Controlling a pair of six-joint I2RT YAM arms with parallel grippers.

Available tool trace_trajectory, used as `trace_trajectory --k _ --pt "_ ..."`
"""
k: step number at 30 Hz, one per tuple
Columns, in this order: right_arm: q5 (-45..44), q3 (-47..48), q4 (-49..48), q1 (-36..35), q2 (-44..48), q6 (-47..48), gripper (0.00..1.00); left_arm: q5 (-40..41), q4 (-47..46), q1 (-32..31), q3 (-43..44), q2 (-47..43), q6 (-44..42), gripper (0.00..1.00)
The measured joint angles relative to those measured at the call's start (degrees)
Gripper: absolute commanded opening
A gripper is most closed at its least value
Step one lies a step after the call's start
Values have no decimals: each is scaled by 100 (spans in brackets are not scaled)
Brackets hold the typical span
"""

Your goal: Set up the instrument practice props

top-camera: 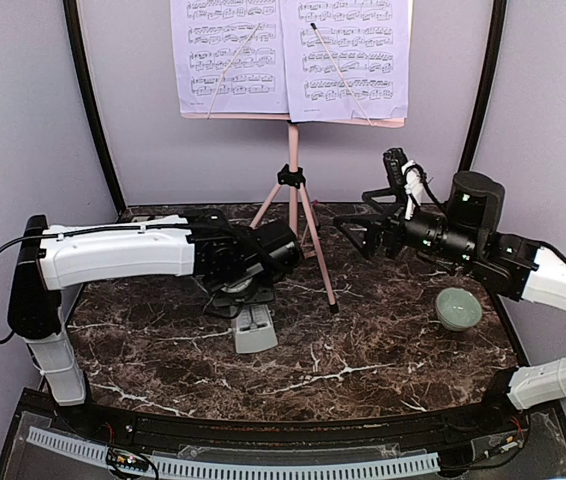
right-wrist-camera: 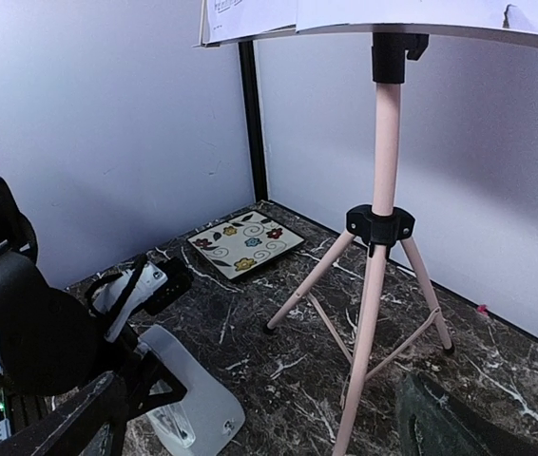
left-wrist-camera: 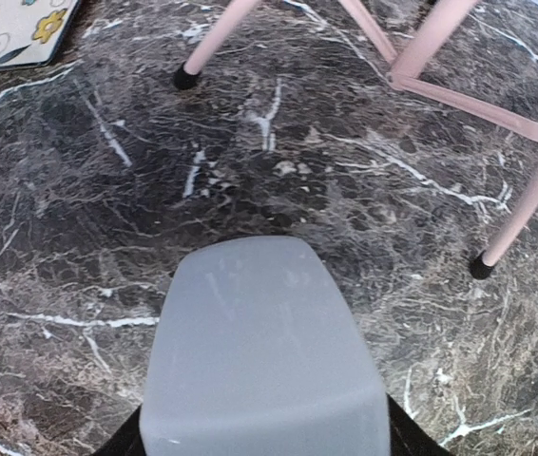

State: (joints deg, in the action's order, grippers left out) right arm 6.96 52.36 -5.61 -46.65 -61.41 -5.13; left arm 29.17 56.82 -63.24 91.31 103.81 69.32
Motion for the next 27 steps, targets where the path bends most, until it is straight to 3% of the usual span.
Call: trace_trajectory --k 3,9,10,14,17,23,27 --pt "-74 -122 52 -4 118 -28 99 42 -118 -131 225 234 -101 44" --pt "-122 -225 275 -4 175 -90 100 31 -260 -168 315 321 -236 92" --pt "-120 -225 299 -4 175 -76 100 -17 -326 -164 317 321 -337 95" --pt "-22 -205 522 -4 136 125 100 -168 -664 -177 291 264 -778 99" --pt "197 -120 699 22 -11 319 100 -352 -1226 -181 -188 -190 -1375 99" --pt "1038 157 903 98 -612 737 100 -903 -2555 -26 -1893 -2203 -2452 99" --pt "1692 466 981 107 -1209 1091 100 -1464 -3560 448 -3215 -3633 -2986 99"
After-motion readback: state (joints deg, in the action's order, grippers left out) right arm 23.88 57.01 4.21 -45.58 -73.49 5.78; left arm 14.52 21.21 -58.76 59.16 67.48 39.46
